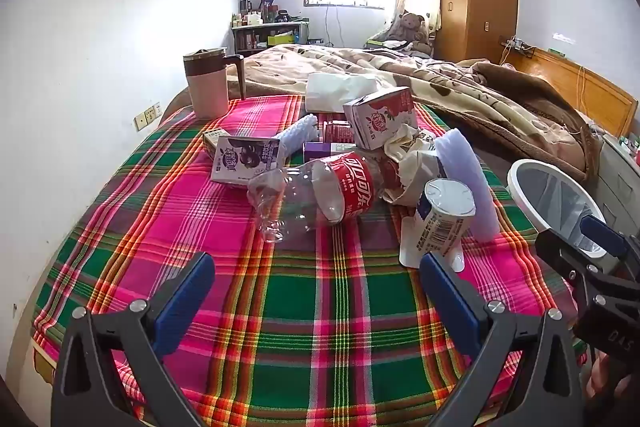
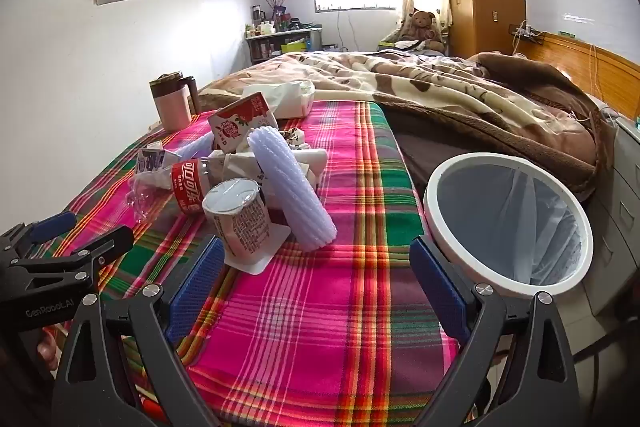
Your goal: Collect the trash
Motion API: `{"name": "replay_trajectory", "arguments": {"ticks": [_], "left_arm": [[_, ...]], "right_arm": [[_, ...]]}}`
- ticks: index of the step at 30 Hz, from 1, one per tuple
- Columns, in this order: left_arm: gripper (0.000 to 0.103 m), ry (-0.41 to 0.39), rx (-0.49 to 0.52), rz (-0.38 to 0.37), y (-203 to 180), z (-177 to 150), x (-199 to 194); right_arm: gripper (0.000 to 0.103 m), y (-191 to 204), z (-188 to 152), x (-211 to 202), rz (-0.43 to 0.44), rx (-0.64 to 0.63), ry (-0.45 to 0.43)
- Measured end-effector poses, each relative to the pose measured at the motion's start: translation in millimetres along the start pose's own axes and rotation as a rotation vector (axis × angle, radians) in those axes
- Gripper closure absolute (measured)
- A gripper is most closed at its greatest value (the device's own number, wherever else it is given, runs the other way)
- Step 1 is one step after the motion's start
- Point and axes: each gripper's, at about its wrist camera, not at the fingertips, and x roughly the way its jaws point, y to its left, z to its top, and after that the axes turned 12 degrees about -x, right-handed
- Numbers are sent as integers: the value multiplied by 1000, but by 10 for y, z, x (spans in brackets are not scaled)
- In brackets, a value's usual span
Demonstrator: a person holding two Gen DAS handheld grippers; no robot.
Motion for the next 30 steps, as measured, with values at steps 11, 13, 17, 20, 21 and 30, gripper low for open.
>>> {"name": "replay_trajectory", "arguments": {"ticks": [11, 13, 17, 20, 21, 30], "left_arm": [[0, 0, 2, -3, 18, 15, -48], [0, -4, -2, -2, 8, 9, -78], [0, -1, -4, 0, 2, 16, -73], [0, -2, -5, 1, 4, 17, -75], [0, -2, -6, 1, 8, 16, -79], [0, -4, -5, -1, 21, 18, -89]], "right_arm": [[7, -42, 15, -61, 1, 5, -6], [7, -28, 15, -59, -3, 3, -6], [7, -12, 9, -45, -1, 0, -7], [7, -2, 6, -35, -2, -1, -7], [7, -4, 4, -39, -3, 1, -8], [7, -19, 13, -62, -6, 2, -9]]}}
